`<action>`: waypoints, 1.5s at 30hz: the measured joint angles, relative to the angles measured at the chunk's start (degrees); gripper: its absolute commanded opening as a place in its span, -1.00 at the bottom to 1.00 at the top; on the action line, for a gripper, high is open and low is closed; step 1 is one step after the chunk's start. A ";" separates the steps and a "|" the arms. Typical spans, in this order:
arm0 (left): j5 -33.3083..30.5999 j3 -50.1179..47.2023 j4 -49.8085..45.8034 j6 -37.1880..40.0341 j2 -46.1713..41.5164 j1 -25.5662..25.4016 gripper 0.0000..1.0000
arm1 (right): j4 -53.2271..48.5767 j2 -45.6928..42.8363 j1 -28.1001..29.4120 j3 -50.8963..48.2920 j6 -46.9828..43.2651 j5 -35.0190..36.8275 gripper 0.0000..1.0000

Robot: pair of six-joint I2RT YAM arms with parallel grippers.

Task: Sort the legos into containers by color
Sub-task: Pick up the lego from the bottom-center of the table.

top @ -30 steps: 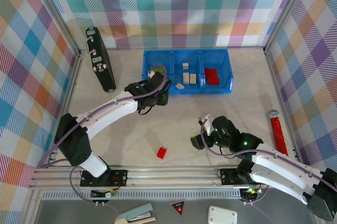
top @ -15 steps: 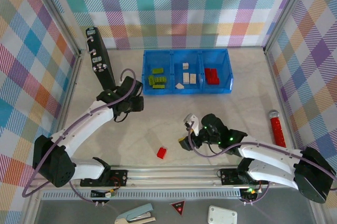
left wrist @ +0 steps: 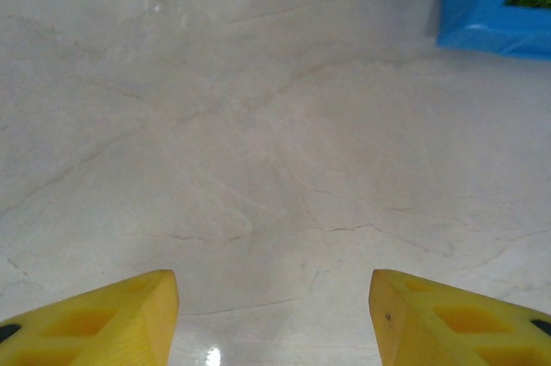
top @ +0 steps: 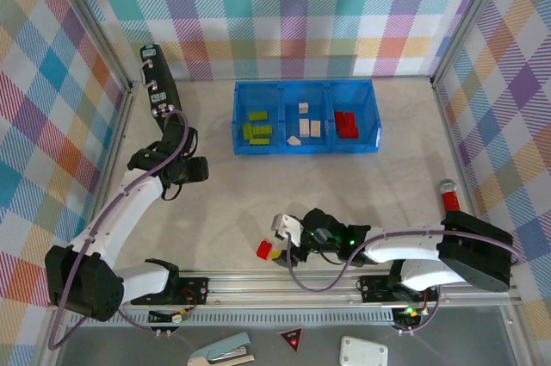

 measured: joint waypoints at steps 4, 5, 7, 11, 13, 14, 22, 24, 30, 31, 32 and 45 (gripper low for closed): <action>1.07 -0.28 0.11 0.87 0.28 1.81 0.21 | 5.46 3.82 1.68 -0.90 -1.14 1.03 0.52; 1.16 -0.28 0.11 0.96 0.26 2.10 0.21 | 6.51 4.74 1.97 -1.03 -1.27 1.18 0.52; 1.64 -0.35 0.13 1.07 0.26 2.67 0.21 | 8.59 6.60 2.32 -1.14 -1.27 1.70 0.52; 2.56 -0.59 0.26 1.29 0.26 3.56 0.21 | 11.85 9.92 2.89 -1.27 -1.03 2.56 0.52; 2.84 -0.83 0.37 1.46 0.28 3.82 0.21 | 13.73 12.07 3.41 -1.38 -0.31 2.97 0.52; 2.97 -0.87 0.35 1.51 0.26 3.89 0.20 | 14.38 13.00 3.58 -1.38 0.24 3.04 0.51; 3.45 -0.90 0.57 1.90 0.26 4.20 0.19 | 21.94 20.33 4.59 -1.68 3.61 4.52 0.40; 3.54 -0.94 0.57 1.90 0.26 4.31 0.19 | 23.39 21.20 4.68 -1.68 4.00 4.96 0.36; 3.85 -1.11 0.57 1.90 0.26 4.50 0.18 | 25.38 22.29 4.83 -1.68 4.92 6.10 0.20; 3.87 -1.14 0.59 1.90 0.26 4.50 0.18 | 25.44 22.29 4.83 -1.68 5.05 6.19 0.18; 3.87 -1.16 0.57 1.90 0.26 4.50 0.18 | 25.49 22.29 4.83 -1.68 5.05 6.21 0.16; 3.87 -1.20 0.59 1.90 0.17 4.52 0.17 | 25.94 22.29 3.41 -0.72 5.25 9.18 0.03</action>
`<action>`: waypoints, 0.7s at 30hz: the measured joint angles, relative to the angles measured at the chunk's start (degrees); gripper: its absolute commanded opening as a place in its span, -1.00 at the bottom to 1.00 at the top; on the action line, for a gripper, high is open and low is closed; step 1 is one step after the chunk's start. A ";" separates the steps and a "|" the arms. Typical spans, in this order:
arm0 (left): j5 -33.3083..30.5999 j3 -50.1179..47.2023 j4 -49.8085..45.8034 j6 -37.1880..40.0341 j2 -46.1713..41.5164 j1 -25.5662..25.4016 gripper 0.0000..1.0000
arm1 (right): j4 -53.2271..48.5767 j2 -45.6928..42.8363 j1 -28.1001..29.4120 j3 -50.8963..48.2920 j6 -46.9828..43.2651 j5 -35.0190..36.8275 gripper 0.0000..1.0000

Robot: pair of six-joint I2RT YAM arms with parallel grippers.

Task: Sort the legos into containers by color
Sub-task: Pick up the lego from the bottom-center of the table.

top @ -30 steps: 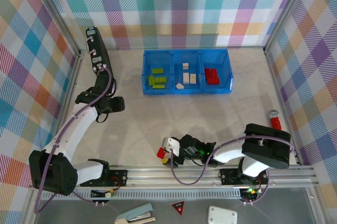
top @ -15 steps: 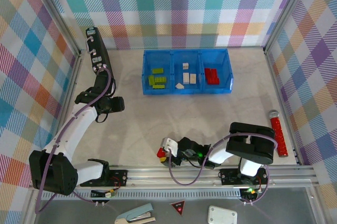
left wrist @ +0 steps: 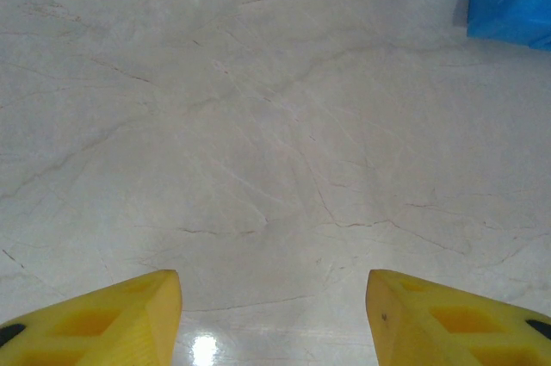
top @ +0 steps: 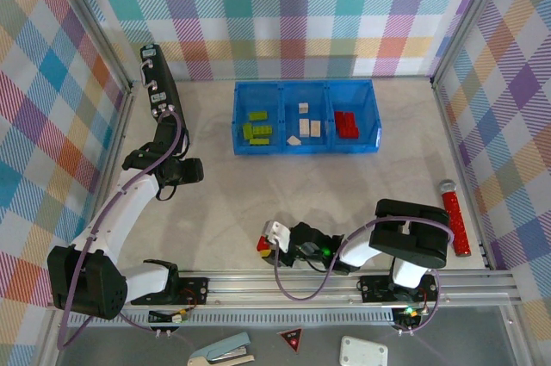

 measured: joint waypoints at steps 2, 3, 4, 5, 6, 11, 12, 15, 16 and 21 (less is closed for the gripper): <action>0.00 -0.07 0.00 0.00 0.00 0.00 0.18 | 0.00 -0.02 -1.07 0.31 0.00 0.00 0.02; -0.02 -0.13 0.00 0.00 0.00 0.00 0.18 | 0.00 -0.04 -1.81 0.42 -0.02 0.00 0.00; 0.00 -0.20 0.00 0.00 0.00 0.00 0.18 | -0.04 -0.13 -2.60 0.48 -0.04 0.02 -0.03; -0.02 -0.26 0.02 0.00 0.00 0.00 0.18 | -0.20 -0.31 -3.43 0.50 -0.09 0.00 -0.06; -0.02 -0.31 0.00 0.00 0.00 0.00 0.18 | -0.48 -0.68 -4.42 0.50 -0.13 0.00 -0.10; -0.02 -0.33 0.02 0.00 0.00 0.02 0.17 | -2.60 -4.94 -9.03 0.35 -0.26 0.00 -0.21; -0.02 -0.33 0.02 0.00 -0.02 0.04 0.17 | -2.99 -6.36 -10.01 0.09 -0.28 0.00 -0.22; 0.00 -0.33 0.02 0.00 0.00 0.04 0.17 | -5.29 -11.50 -13.16 -1.18 -0.48 0.11 -0.28; 0.00 -0.33 0.02 0.00 -0.02 0.04 0.17 | -6.32 -13.62 -14.38 -1.84 -0.48 0.37 -0.30; 0.07 -0.33 0.22 0.00 -0.02 0.15 0.17 | -14.62 -25.55 -21.57 -4.31 -0.42 1.88 -0.38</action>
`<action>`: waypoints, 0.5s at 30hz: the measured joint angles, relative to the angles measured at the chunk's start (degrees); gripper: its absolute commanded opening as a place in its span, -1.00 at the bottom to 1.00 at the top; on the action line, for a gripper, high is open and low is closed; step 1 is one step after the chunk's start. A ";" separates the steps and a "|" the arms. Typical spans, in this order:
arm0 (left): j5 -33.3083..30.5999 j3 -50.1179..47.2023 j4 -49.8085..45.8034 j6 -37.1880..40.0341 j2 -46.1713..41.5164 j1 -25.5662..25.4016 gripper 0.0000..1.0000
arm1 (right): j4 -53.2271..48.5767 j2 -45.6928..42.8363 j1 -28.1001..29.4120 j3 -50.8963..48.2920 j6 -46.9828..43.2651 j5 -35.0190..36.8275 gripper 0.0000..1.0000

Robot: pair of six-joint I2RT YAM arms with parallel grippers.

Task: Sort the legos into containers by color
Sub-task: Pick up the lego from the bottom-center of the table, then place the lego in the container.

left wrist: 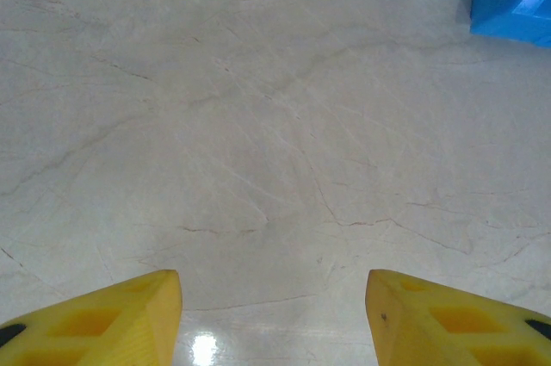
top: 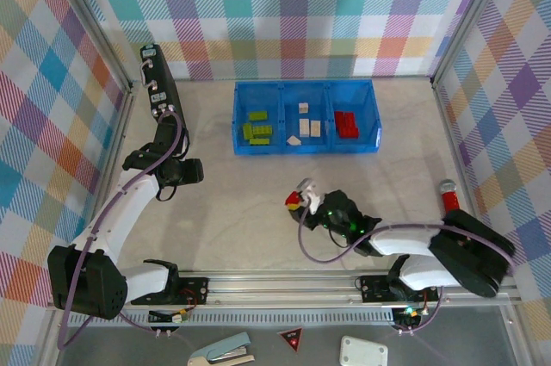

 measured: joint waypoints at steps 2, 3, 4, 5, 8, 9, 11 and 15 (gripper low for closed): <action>0.04 0.00 0.42 0.00 0.02 0.13 0.17 | -3.93 -5.55 -3.69 -0.37 0.46 0.22 -0.40; 0.11 0.00 0.63 0.00 0.02 0.15 0.17 | -5.42 -8.50 -6.01 -0.59 1.07 -0.17 -0.41; 0.13 0.00 0.79 0.00 0.02 0.15 0.17 | -6.73 -11.23 -8.52 -0.74 1.92 -0.68 -0.42; 0.13 0.00 0.83 0.00 0.02 0.15 0.17 | -7.74 -13.05 -10.58 -0.79 2.62 -1.03 -0.43; 0.13 0.00 0.83 0.02 0.02 0.17 0.17 | -11.85 -16.98 -16.85 -0.20 4.22 -1.77 -0.42; 0.13 0.00 0.83 0.00 0.02 0.20 0.17 | -13.75 -17.20 -18.73 0.52 4.55 -2.12 -0.43; 0.15 0.00 0.85 0.02 0.02 0.26 0.17 | -17.16 -16.68 -22.32 2.51 4.98 -3.65 -0.44; 0.35 -0.02 0.83 0.00 0.02 0.50 0.17 | -23.98 -11.80 -29.46 10.88 5.84 -6.78 -0.49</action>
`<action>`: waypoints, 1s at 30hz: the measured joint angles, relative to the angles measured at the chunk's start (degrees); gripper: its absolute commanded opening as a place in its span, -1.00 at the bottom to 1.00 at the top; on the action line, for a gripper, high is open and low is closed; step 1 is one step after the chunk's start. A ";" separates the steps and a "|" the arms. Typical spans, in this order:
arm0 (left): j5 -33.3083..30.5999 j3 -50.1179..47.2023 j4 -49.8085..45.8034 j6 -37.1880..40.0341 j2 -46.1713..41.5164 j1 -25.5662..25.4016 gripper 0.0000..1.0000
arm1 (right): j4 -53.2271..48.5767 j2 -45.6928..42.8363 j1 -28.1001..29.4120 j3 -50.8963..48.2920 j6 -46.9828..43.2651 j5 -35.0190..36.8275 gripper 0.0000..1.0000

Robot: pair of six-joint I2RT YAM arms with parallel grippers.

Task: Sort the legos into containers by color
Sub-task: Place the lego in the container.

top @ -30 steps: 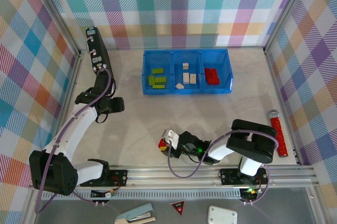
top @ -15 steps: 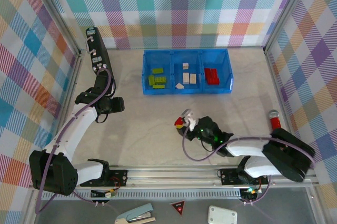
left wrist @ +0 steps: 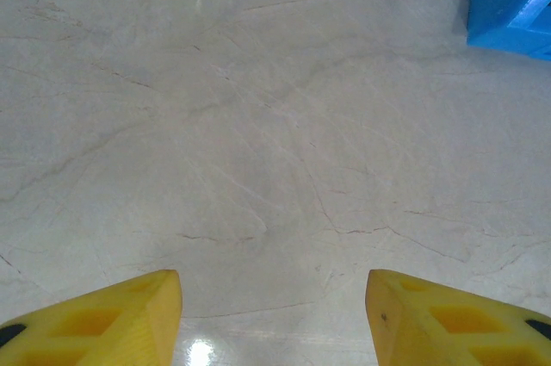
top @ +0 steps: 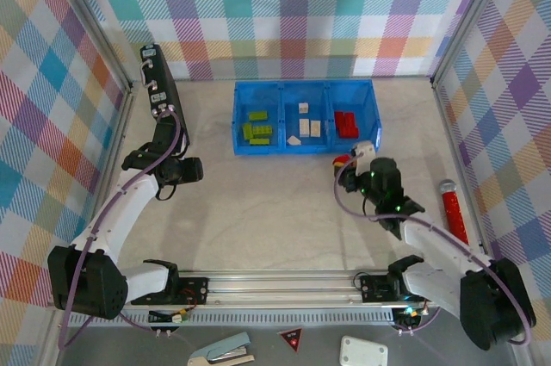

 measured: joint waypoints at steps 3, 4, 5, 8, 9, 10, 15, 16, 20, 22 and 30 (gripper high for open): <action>0.02 -0.02 0.00 0.00 0.00 0.02 0.17 | -5.29 6.58 -4.02 9.16 0.68 -1.40 -0.52; 0.00 -0.02 0.02 0.00 0.00 0.02 0.17 | -7.50 9.42 -5.31 12.90 1.14 -1.86 -0.54; 0.02 -0.02 0.00 0.00 -0.02 0.02 0.17 | -9.35 11.78 -6.23 16.02 1.49 -2.32 -0.56; 0.00 -0.02 0.00 0.00 -0.02 0.02 0.16 | -15.37 19.50 -8.66 25.94 1.95 -3.34 -0.59; 0.00 -0.02 0.00 0.00 -0.07 0.02 0.17 | -17.44 21.88 -9.25 29.03 2.12 -3.34 -0.59; 0.00 -0.02 0.02 0.00 -0.11 0.02 0.17 | -19.63 24.55 -9.88 32.41 2.34 -3.32 -0.59; 0.00 -0.02 0.02 0.00 -0.50 0.04 0.17 | -29.79 36.59 -12.17 47.95 2.95 -2.56 -0.61; 0.02 -0.02 0.02 0.00 -0.52 0.04 0.17 | -31.30 38.88 -12.55 50.75 2.95 -2.27 -0.61; 0.02 -0.04 0.02 0.00 -0.55 0.13 0.17 | -35.39 46.88 -13.09 59.54 2.73 -1.57 -0.61; 0.04 -0.04 0.02 0.00 -0.55 0.13 0.17 | -36.65 50.82 -13.25 63.41 2.49 -1.36 -0.61; 0.04 -0.09 0.02 0.00 -0.55 0.13 0.17 | -37.92 63.25 -13.25 75.30 1.60 -1.38 -0.57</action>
